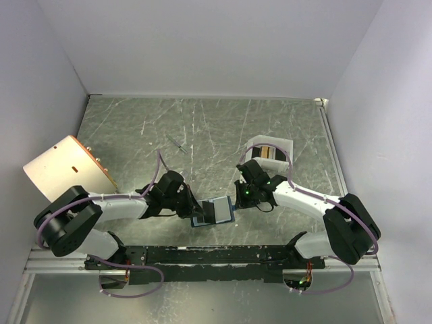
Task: Put the credit cards into the card holder
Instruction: Insert the credit card into the card holder.
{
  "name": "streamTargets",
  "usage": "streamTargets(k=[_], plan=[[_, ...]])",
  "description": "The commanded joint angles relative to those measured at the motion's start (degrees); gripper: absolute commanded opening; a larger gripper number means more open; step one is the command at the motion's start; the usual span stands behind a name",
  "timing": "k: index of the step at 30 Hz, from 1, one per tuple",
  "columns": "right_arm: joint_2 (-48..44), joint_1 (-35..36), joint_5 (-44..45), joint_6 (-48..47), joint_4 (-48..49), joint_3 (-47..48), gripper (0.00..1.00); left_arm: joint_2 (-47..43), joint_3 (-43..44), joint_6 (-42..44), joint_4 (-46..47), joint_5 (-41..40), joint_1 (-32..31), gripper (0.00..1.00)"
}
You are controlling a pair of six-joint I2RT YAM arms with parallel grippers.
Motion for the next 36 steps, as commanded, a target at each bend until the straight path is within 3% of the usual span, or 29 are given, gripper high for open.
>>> streamTargets(k=[1,25,36], plan=[[-0.64,0.39,0.87,-0.16,0.24,-0.19,0.05,2.57,0.16,-0.88,1.34,-0.13,0.43,0.07],[-1.08,0.39,1.10,-0.12,0.24,-0.95,0.03,5.93,2.79,2.11,-1.68,-5.18,0.39,0.07],[-1.06,0.39,0.19,0.24,0.90,-0.97,0.03,7.71,2.16,1.84,2.06,-4.91,0.44,0.07]])
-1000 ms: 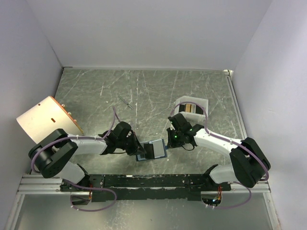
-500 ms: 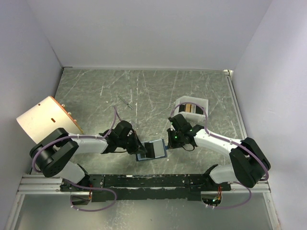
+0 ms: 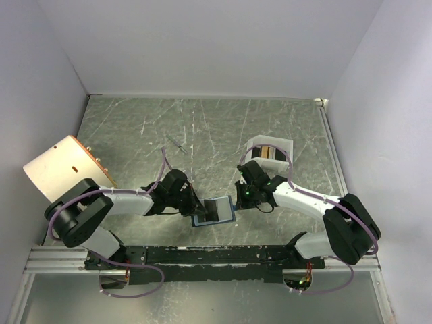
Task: Put the credit cards into the card holder
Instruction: Insert the credit card into the card holder.
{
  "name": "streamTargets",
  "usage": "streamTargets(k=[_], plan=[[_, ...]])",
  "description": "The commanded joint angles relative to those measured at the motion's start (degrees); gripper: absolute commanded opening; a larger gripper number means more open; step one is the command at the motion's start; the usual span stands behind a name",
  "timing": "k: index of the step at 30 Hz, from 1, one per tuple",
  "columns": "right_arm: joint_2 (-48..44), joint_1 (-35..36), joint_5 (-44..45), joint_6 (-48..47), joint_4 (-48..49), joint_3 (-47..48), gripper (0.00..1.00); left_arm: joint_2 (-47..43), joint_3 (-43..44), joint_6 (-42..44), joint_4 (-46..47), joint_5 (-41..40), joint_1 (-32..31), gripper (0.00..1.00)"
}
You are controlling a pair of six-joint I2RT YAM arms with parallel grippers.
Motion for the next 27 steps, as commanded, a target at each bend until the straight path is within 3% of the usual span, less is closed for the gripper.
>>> streamTargets(k=[1,27], plan=[[-1.04,0.43,-0.29,0.29,0.64,-0.35,0.03,1.72,-0.13,0.88,0.01,-3.68,0.24,0.07],[-2.34,0.42,-0.42,1.21,0.86,-1.64,0.02,-0.46,-2.62,0.47,2.34,-5.18,-1.19,0.07]])
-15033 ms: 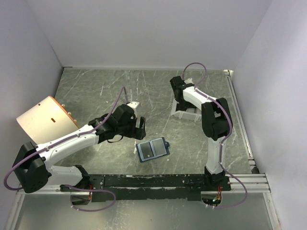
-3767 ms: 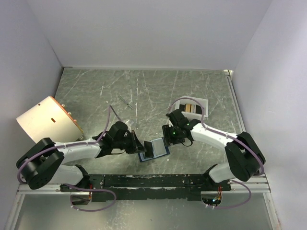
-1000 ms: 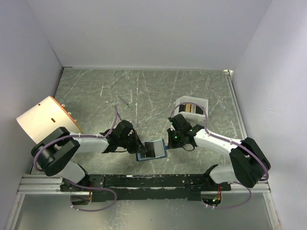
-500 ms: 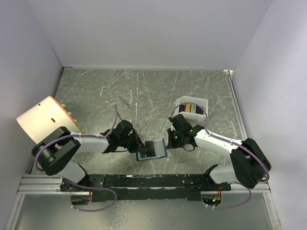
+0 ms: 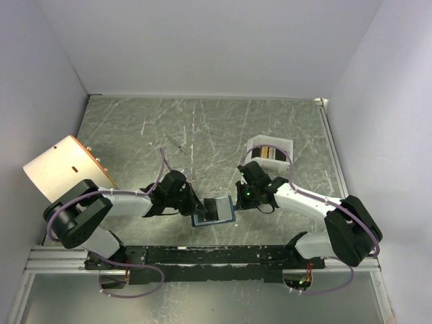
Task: Put the credit cards into the card holder
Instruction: Insert the credit card into the card holder.
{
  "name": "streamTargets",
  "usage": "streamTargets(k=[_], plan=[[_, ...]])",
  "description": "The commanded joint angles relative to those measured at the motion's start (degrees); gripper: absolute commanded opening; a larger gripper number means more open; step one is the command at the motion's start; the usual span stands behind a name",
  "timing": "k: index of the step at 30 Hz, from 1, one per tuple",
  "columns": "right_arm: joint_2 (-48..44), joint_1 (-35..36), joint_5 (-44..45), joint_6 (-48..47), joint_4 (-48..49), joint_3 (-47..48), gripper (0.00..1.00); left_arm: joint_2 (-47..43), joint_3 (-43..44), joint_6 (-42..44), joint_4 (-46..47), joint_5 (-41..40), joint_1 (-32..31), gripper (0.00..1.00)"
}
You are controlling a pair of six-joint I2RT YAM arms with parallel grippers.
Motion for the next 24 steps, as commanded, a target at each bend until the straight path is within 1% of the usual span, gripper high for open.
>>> streamTargets(k=[1,4,9,19,24], plan=[[-1.41,0.41,-0.42,0.82,0.30,-0.80,0.02,0.13,-1.65,0.04,0.61,-3.43,-1.45,0.07],[-1.55,0.41,-0.66,1.17,0.64,-0.99,0.01,1.16,-1.01,-0.65,1.16,-4.45,-2.93,0.07],[-1.77,0.42,-1.14,1.83,0.89,-1.08,0.01,3.23,-0.12,-0.82,2.13,-5.05,-3.57,0.07],[-3.70,0.42,-0.90,3.32,0.83,-1.76,0.01,1.20,-1.58,-3.52,2.59,-8.92,-4.43,0.07],[-4.23,0.47,-3.09,5.10,2.73,-2.93,0.00,2.87,0.22,-3.89,2.64,-9.66,-6.57,0.07]])
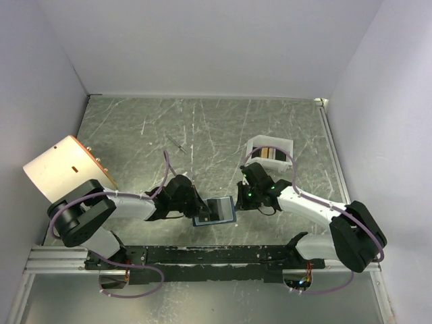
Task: Put the credit cards into the card holder
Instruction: Insert the credit card into the card holder.
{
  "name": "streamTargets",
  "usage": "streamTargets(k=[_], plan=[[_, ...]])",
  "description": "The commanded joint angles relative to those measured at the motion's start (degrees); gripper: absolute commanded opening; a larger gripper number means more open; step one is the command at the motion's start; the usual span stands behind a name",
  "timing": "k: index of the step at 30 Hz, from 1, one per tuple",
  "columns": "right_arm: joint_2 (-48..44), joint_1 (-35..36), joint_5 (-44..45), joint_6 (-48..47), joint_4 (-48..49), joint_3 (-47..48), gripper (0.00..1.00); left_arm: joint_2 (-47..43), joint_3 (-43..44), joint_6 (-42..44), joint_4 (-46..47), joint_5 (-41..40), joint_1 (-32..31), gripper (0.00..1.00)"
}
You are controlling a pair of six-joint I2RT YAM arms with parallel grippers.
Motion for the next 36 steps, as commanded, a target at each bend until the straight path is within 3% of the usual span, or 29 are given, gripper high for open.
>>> streamTargets(k=[1,5,11,16,20,30,34,36], plan=[[-1.53,0.48,-2.53,2.69,2.40,-1.80,0.00,2.30,1.31,0.03,-1.68,-4.28,-2.03,0.08],[-2.35,0.45,-3.10,4.58,4.53,-3.04,0.00,2.83,2.53,0.32,-3.26,-4.41,-2.57,0.19],[-1.61,0.40,-1.30,3.66,3.32,-2.34,0.00,-2.81,4.64,2.32,-13.07,-9.23,-2.64,0.50],[-1.78,0.37,-1.11,3.13,3.41,-2.11,0.00,-6.08,5.39,3.30,-16.14,-11.28,-2.56,0.61],[-1.23,0.36,-1.63,3.04,3.94,-2.16,0.00,-4.95,6.81,4.11,-16.95,-11.12,-2.58,0.64],[-1.04,0.39,-2.20,2.08,4.15,-1.46,0.00,0.23,8.45,6.20,-10.73,-7.03,-2.56,0.59],[-0.38,0.36,-2.17,1.75,4.80,-1.50,0.00,0.47,7.44,6.25,-7.07,-5.92,-2.56,0.47],[0.11,0.37,-1.75,1.56,4.78,-1.64,0.00,1.16,8.00,6.73,-6.80,-5.07,-2.56,0.46]])
